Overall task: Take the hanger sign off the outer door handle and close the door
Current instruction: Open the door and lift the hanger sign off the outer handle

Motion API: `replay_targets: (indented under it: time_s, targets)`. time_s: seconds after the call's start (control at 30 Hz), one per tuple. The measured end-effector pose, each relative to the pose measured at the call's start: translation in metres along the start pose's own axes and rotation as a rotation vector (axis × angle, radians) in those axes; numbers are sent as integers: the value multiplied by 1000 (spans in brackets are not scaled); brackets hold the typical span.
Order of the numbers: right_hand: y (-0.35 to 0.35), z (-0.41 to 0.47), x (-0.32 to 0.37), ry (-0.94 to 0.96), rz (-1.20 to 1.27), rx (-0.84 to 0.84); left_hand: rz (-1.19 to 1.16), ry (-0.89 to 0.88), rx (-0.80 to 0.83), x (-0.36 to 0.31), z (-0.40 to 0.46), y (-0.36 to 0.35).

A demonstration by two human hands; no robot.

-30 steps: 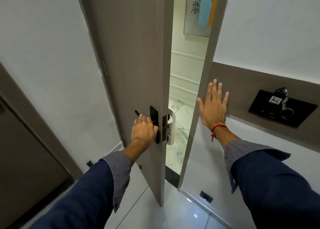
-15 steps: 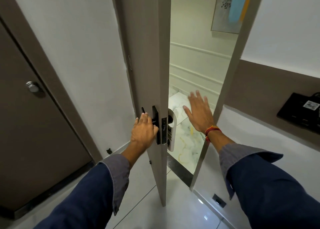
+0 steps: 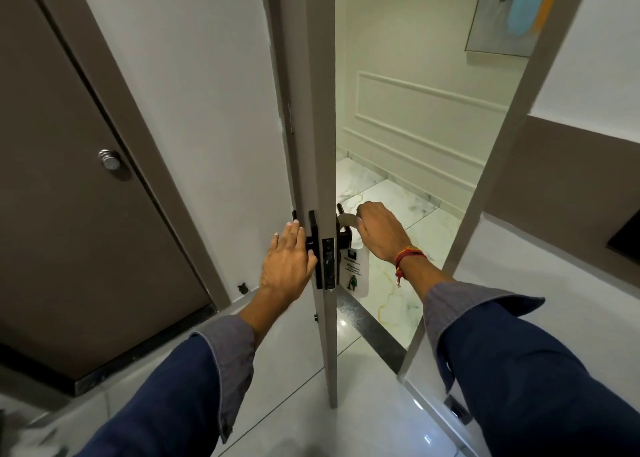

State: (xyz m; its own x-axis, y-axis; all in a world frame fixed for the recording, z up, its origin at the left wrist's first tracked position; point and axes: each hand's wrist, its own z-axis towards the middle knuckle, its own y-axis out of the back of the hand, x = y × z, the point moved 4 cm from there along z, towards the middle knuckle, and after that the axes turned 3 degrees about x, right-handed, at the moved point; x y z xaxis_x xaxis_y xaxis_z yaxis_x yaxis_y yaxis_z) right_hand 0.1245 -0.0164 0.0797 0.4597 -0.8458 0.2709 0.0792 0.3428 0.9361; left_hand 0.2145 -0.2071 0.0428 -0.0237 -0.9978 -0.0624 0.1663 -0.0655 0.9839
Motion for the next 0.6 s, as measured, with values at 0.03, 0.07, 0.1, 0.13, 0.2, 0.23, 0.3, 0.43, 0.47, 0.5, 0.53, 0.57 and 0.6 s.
replay_targets:
  time_s: [0.03, 0.07, 0.1, 0.13, 0.2, 0.23, 0.3, 0.43, 0.47, 0.5, 0.53, 0.57, 0.6]
  targets:
    - [0, 5, -1, -10, -20, 0, 10, 2, -4, 1, -1, -1]
    - [0, 11, 0, -17, -48, 1, 29, 1, -9, 2, -1, -1]
    - [1, 17, 1, -18, -76, 1, 50, -1, -13, 3, -2, -2]
    - [1, 23, 2, -15, -95, 3, 68, -4, -15, 4, -3, -3]
    - [-1, 36, 3, -14, -104, 13, 90, -13, -7, 7, -2, -3]
    - [-2, 41, 3, -14, -104, 17, 111, -23, -3, 8, -2, -3]
    - [-6, 53, 4, -8, -110, 24, 163, -55, 4, 10, -1, -3]
    - [-6, 71, 6, -37, -114, 15, 217, -97, 44, 4, -7, 4]
    - [-6, 73, 7, -51, -113, 16, 239, -99, 68, 0, -11, 7]
    - [-4, 74, 4, -68, -108, 18, 259, -109, 90, -6, -13, 10]
    - [-3, 75, 2, -79, -97, 21, 278, -112, 106, -13, -16, 14]
    - [-1, 75, -1, -92, -84, 25, 299, -110, 128, -21, -19, 19]
    - [2, 73, -6, -108, -62, 34, 329, -102, 150, -30, -24, 24]
